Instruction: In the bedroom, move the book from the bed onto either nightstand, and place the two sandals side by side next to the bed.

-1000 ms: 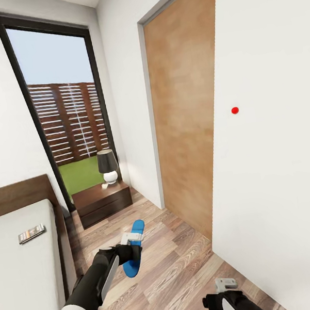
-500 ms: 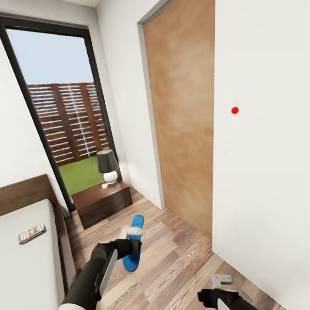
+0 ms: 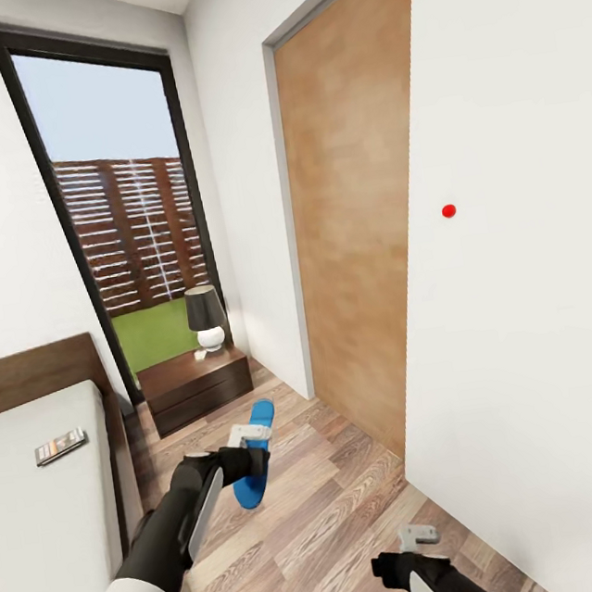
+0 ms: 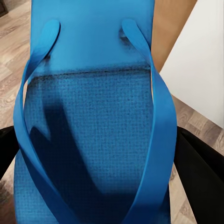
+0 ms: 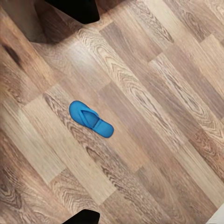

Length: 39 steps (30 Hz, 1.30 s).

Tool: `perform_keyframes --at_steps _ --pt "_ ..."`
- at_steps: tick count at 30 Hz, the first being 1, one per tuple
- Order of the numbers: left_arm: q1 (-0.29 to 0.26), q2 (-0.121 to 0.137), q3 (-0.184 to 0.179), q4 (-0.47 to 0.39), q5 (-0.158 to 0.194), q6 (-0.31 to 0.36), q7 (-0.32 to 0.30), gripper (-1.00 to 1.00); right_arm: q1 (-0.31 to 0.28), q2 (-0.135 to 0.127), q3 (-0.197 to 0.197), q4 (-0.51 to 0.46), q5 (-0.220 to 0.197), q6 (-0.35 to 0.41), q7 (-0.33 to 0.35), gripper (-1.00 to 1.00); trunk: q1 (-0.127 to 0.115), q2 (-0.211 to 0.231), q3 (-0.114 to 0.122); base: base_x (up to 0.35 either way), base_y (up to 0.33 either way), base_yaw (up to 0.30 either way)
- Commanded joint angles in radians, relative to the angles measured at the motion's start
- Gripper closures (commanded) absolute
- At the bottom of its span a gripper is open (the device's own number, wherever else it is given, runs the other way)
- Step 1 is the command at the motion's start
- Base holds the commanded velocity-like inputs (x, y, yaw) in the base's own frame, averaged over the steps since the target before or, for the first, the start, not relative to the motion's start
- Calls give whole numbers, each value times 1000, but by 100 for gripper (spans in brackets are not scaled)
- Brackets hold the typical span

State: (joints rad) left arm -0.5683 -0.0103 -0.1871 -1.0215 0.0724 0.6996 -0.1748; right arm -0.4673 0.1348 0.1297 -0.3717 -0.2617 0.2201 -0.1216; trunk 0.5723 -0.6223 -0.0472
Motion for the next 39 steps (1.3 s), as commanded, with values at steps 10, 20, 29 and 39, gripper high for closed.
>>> perform_keyframes --at_steps 10,20,29,39 --pt "-1 -1 1 -76 5 20 7 100 -1 17 12 1 -8 5 -8 -100 0 -2 -2 0 0 0" --pt "-1 -2 0 -90 4 20 9 100 -1 24 13 7 -8 5 -5 -100 0 -2 -13 0 -15 35" --pt "-1 -3 0 -91 4 19 10 100 -1 26 13 8 -8 4 -4 -100 0 -2 -19 0 -83 20" --pt "-1 -3 0 -91 4 20 11 100 -1 27 15 8 -8 5 -4 -100 0 -2 -27 8 -146 73"
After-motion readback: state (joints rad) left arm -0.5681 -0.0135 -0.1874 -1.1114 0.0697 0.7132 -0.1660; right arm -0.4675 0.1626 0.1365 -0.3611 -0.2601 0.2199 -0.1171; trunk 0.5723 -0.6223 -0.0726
